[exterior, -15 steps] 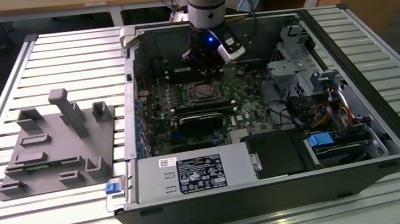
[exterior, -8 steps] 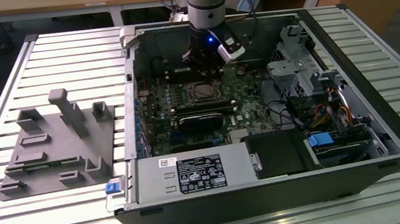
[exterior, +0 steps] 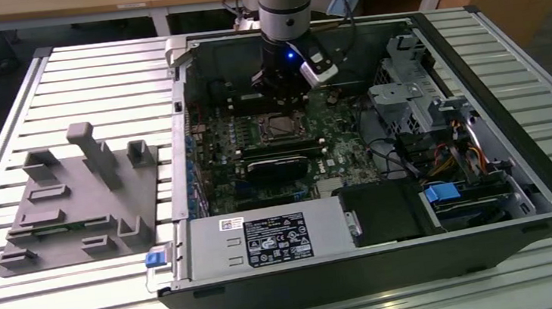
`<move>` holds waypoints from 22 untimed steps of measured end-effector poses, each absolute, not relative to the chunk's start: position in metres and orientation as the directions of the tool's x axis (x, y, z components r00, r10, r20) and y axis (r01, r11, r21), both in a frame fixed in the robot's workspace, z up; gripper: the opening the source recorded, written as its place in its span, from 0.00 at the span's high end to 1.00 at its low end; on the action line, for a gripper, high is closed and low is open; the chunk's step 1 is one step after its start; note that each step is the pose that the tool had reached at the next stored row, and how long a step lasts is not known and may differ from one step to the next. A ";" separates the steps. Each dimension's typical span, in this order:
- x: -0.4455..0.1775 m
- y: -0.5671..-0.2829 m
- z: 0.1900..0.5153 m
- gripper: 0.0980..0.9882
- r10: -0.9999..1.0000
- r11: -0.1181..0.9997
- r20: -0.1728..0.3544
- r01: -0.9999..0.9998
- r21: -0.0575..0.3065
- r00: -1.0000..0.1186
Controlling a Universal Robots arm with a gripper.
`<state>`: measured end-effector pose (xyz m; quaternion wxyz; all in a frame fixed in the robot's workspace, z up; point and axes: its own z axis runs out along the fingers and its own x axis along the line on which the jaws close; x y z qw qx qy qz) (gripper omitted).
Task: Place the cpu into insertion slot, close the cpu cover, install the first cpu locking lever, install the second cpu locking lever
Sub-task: 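Install the first cpu locking lever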
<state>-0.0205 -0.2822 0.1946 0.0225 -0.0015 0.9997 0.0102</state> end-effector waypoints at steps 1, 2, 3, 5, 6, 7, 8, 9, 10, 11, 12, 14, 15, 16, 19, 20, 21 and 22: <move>-0.021 -0.282 0.195 0.99 -0.003 1.000 -0.045 -0.004 0.020 -0.999; -0.021 -0.282 0.195 0.99 -0.003 1.000 -0.045 -0.004 0.020 -0.999; -0.021 -0.282 0.195 0.99 -0.003 1.000 -0.045 -0.004 0.020 -0.999; -0.020 -0.281 0.197 0.99 -0.003 1.000 -0.046 -0.004 0.023 -0.999; -0.020 -0.281 0.199 0.99 -0.002 1.000 -0.046 -0.004 0.023 -0.999; -0.020 -0.281 0.201 0.99 -0.003 1.000 -0.046 -0.004 0.022 -0.999; -0.020 -0.282 0.204 0.99 -0.003 1.000 -0.045 -0.004 0.021 -0.999; -0.020 -0.282 0.206 0.99 -0.003 1.000 -0.045 -0.004 0.021 -0.999; -0.020 -0.282 0.207 0.99 -0.003 1.000 -0.046 -0.004 0.022 -0.999; -0.020 -0.282 0.207 0.99 -0.003 1.000 -0.046 -0.004 0.022 -0.999; -0.020 -0.282 0.207 0.99 -0.003 1.000 -0.046 -0.003 0.022 -0.999; -0.020 -0.283 0.207 0.99 -0.003 1.000 -0.045 -0.004 0.021 -0.999; -0.020 -0.283 0.207 0.99 -0.002 1.000 -0.046 -0.003 0.021 -0.999; -0.020 -0.283 0.207 0.99 -0.003 1.000 -0.045 -0.004 0.021 -0.999; -0.020 -0.284 0.207 0.99 -0.003 1.000 -0.046 -0.004 0.021 -0.999; -0.020 -0.284 0.207 0.99 -0.003 1.000 -0.045 -0.004 0.021 -0.999; -0.020 -0.284 0.207 0.99 -0.003 1.000 -0.046 -0.004 0.021 -0.999; -0.020 -0.284 0.207 0.99 -0.002 1.000 -0.046 -0.003 0.022 -0.999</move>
